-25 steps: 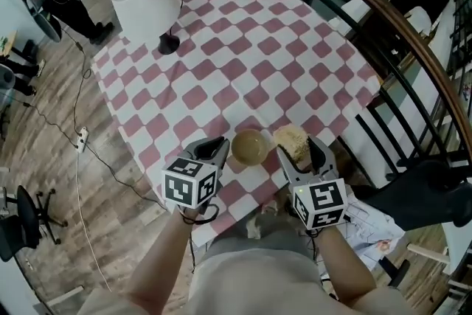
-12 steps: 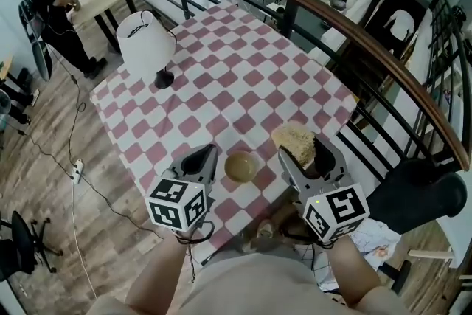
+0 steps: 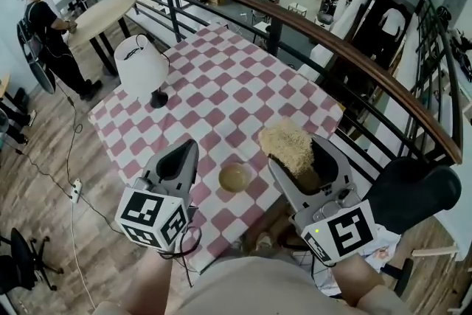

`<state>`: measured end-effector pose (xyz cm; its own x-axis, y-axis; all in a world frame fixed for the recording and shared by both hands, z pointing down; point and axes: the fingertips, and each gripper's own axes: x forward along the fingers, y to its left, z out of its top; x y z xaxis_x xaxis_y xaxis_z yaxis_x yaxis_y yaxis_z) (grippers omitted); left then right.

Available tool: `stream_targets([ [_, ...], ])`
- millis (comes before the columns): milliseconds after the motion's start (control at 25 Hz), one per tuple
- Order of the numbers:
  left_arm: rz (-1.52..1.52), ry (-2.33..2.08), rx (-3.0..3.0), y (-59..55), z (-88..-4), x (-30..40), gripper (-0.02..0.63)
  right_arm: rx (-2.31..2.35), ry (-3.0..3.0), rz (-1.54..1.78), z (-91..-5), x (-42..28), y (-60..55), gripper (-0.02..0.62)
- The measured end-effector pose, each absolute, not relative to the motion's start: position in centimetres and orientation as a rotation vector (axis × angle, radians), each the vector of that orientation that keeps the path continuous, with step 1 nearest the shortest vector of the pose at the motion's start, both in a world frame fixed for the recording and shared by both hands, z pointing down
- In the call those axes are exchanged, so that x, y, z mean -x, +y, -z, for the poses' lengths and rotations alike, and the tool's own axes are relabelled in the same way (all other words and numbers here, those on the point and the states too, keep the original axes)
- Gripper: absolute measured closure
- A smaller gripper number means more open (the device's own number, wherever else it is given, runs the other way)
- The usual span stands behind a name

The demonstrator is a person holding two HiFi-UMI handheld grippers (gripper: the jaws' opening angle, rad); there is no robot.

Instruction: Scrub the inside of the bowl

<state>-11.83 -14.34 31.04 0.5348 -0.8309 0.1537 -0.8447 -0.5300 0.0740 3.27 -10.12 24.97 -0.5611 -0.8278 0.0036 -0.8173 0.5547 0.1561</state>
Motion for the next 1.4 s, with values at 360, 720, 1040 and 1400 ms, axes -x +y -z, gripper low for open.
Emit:
stream_targets([
  [360, -0.035, -1.665, -2.791, -11.1, -23.8, 12.3, 0.589, -1.464, -2.739, 0.381, -19.7, -3.8, -5.6, 0.337],
  [720, -0.052, -1.669, -2.818, -8.8, -24.8, 11.3, 0.589, -1.477, -2.708, 0.348, -22.5, -3.6, -4.3, 0.337],
  [1040, -0.114, -1.606, -2.798, -8.8, -27.2, 10.8, 0.589, -1.429, -2.629, 0.311, -25.5, -3.6, -5.0, 0.339],
  [1400, -0.074, -1.578, -2.766, -9.3, -27.5, 10.6, 0.589, -1.425, -2.592, 0.282, -26.1, -4.0, -5.9, 0.339],
])
